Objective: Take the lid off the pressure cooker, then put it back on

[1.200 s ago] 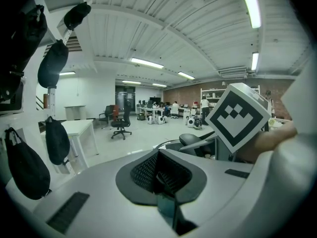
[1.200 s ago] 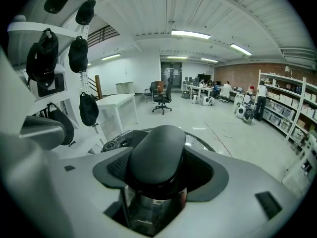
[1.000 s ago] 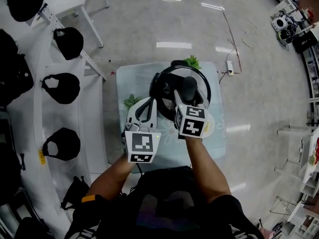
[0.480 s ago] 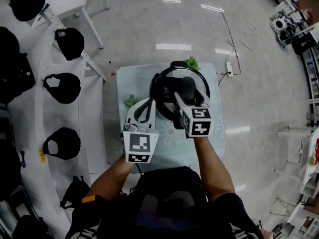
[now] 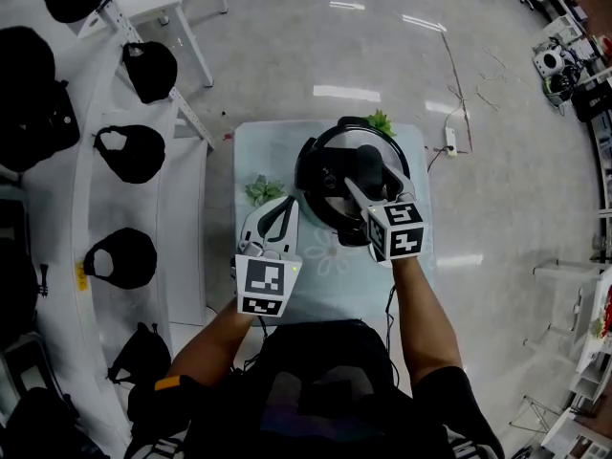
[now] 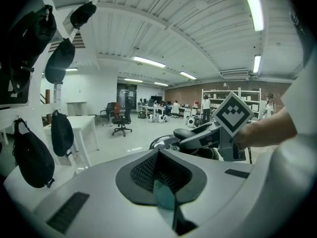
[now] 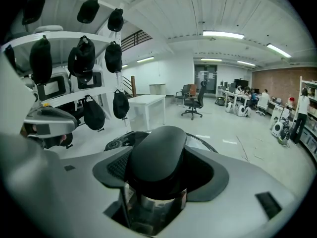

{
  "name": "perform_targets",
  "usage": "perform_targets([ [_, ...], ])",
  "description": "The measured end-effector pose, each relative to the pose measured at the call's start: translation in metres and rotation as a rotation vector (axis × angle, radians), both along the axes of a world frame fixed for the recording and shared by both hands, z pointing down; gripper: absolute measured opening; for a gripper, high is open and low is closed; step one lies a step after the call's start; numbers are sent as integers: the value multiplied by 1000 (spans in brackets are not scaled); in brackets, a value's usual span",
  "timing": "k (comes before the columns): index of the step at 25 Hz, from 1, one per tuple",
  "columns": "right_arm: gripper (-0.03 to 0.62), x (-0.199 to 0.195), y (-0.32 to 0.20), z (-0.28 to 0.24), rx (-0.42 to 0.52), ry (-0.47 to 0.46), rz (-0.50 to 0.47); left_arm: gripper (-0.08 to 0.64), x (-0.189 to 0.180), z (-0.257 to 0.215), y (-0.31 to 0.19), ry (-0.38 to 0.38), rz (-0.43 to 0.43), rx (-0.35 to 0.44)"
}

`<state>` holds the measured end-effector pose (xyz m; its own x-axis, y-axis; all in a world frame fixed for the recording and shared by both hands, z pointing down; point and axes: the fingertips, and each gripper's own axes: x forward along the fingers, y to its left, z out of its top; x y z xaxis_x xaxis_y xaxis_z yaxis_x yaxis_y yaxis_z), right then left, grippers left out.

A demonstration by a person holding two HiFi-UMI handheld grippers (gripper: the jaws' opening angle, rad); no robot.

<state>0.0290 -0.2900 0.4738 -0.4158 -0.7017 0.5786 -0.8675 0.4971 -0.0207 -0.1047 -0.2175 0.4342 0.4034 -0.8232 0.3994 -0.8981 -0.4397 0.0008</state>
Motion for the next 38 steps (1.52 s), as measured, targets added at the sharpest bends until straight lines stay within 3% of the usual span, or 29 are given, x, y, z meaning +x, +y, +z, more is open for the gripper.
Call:
perform_targets([
  [5, 328, 0, 0, -1, -1, -3, 12, 8, -2, -4, 13, -9, -44, 0],
  [16, 307, 2, 2, -1, -36, 18, 198, 8, 4, -8, 23, -18, -109, 2],
  [38, 296, 6, 0, 1, -68, -1, 506, 8, -7, -5, 12, -10, -132, -3],
])
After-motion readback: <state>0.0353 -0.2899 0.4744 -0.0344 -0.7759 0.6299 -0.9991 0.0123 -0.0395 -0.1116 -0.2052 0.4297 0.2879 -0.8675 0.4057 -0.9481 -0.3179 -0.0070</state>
